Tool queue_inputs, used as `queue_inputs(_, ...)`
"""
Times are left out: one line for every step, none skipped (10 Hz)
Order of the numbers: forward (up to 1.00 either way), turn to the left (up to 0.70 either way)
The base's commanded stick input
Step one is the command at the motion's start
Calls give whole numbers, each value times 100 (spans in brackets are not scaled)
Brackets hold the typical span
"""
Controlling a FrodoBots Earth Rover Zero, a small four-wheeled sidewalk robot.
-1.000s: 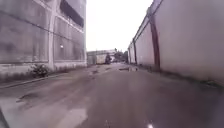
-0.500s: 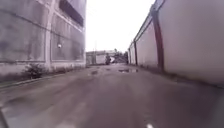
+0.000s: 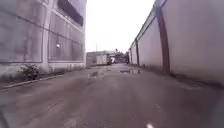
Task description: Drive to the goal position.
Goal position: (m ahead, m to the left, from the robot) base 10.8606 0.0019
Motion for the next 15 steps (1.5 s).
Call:
queue_inputs(85, 0)
queue_inputs(26, 0)
queue_inputs(0, 0)
queue_inputs(0, 0)
queue_inputs(0, 0)
queue_inputs(0, 0)
queue_inputs(0, 0)
queue_inputs(85, 0)
queue_inputs(85, 0)
queue_inputs(85, 0)
queue_inputs(85, 0)
queue_inputs(85, 0)
queue_inputs(85, 0)
queue_inputs(85, 0)
queue_inputs(85, 0)
